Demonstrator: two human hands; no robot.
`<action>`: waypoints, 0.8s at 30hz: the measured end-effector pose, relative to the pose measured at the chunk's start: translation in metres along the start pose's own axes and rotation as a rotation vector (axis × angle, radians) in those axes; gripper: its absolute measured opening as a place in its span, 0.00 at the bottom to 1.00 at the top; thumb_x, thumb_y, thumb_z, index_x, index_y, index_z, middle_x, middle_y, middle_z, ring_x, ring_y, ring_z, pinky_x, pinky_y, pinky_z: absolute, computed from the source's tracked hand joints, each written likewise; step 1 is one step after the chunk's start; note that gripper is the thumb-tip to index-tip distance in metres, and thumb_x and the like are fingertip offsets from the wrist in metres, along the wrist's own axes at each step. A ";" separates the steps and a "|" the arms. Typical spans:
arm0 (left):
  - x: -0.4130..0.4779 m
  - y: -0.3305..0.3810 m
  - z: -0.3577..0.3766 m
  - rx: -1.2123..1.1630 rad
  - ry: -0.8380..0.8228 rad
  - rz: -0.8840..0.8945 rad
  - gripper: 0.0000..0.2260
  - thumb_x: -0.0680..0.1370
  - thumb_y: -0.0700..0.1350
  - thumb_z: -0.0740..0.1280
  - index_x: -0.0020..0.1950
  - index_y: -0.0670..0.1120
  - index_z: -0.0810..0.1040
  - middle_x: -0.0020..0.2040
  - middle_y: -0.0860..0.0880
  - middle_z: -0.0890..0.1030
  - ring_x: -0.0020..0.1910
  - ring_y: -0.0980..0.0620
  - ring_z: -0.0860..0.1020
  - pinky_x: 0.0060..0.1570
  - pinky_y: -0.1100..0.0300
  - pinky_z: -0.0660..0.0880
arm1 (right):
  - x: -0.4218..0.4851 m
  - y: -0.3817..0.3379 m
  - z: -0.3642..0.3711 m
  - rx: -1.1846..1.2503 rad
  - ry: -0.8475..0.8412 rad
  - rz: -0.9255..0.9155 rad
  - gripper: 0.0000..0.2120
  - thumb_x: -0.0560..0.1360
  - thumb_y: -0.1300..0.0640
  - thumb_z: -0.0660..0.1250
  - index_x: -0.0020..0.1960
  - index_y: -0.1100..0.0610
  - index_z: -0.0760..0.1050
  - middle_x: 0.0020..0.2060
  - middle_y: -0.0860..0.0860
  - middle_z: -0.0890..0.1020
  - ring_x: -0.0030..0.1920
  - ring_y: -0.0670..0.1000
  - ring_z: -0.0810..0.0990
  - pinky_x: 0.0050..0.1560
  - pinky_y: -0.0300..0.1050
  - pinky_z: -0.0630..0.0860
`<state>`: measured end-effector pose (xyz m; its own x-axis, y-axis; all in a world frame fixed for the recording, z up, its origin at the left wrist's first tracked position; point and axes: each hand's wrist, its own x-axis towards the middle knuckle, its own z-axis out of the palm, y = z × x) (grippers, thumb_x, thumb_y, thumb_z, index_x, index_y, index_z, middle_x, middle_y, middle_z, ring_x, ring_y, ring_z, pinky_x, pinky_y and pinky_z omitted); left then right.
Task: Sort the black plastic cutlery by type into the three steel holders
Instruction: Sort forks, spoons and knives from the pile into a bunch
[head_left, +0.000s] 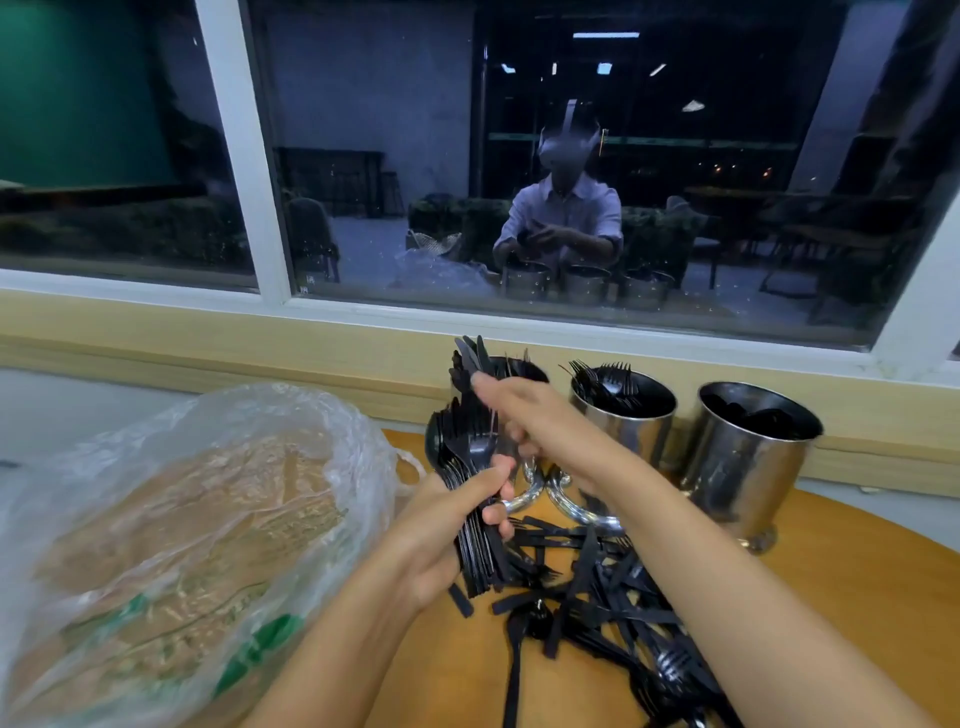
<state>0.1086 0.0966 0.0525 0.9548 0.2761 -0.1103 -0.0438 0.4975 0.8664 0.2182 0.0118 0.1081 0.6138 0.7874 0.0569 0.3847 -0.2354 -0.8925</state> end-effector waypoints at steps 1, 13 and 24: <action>-0.007 -0.003 0.006 0.013 -0.012 -0.003 0.09 0.73 0.42 0.71 0.50 0.40 0.78 0.34 0.48 0.76 0.27 0.56 0.68 0.30 0.62 0.73 | -0.013 0.001 0.003 0.014 -0.051 0.004 0.19 0.74 0.37 0.63 0.53 0.52 0.78 0.35 0.48 0.77 0.33 0.45 0.73 0.40 0.38 0.71; -0.067 -0.035 0.046 0.126 0.072 0.153 0.13 0.74 0.48 0.69 0.54 0.42 0.80 0.44 0.45 0.84 0.34 0.52 0.78 0.37 0.60 0.77 | -0.094 0.020 -0.004 0.144 0.129 -0.128 0.04 0.79 0.56 0.66 0.47 0.55 0.77 0.37 0.46 0.81 0.34 0.42 0.77 0.45 0.44 0.74; -0.071 -0.040 0.061 0.114 0.115 0.142 0.11 0.78 0.48 0.67 0.54 0.42 0.82 0.48 0.43 0.86 0.49 0.45 0.84 0.52 0.53 0.79 | -0.114 0.024 -0.009 0.233 0.260 -0.144 0.07 0.80 0.55 0.64 0.51 0.59 0.77 0.47 0.60 0.84 0.47 0.57 0.82 0.55 0.59 0.77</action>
<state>0.0603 0.0067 0.0554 0.9015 0.4316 -0.0324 -0.1355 0.3524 0.9260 0.1636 -0.0890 0.0847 0.7309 0.6249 0.2744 0.3313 0.0267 -0.9432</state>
